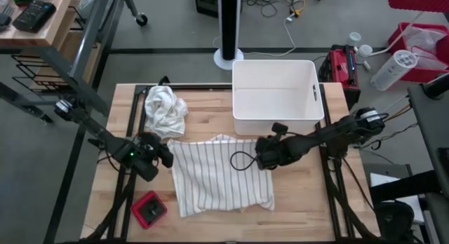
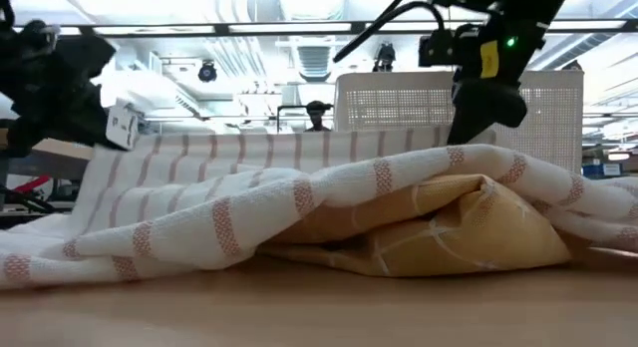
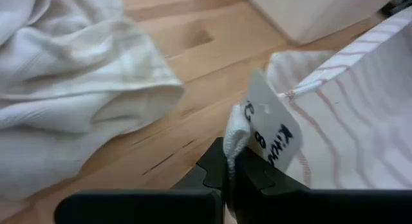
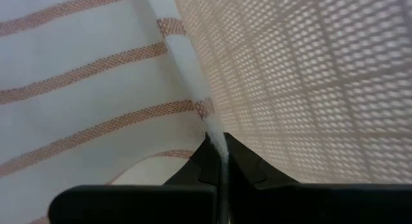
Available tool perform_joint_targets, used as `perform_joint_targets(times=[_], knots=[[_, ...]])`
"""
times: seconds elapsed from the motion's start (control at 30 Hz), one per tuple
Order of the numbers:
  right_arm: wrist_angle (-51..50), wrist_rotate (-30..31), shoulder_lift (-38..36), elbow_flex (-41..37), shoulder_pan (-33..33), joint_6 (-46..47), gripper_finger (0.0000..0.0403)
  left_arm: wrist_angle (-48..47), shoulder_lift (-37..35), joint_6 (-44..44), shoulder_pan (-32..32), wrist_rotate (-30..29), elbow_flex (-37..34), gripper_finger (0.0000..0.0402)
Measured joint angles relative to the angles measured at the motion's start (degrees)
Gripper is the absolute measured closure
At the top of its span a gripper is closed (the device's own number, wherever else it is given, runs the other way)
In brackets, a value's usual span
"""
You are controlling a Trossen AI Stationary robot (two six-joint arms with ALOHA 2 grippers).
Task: Fold towel
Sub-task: Fold the white kitchen towel
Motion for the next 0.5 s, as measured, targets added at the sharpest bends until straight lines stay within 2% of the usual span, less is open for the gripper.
perform_joint_targets(times=[0.23,0.3,0.4,0.5], knots=[[5.5,-1.09,0.04,-2.64,-1.51,-1.25,0.0401,0.21,3.87,-0.22,1.73,3.1,-0.13,0.0401],[5.08,-1.5,0.04,-2.38,-1.49,-1.02,0.0393,0.23,4.77,-0.21,1.73,6.47,0.4,0.0394],[4.03,-2.48,0.04,-1.09,-1.49,-0.86,0.0364,-0.08,5.79,-0.17,1.71,9.48,0.55,0.0364],[0.53,-2.57,0.04,1.08,-1.49,0.5,0.0322,-0.42,6.23,-0.19,1.73,9.82,0.55,0.0324]])
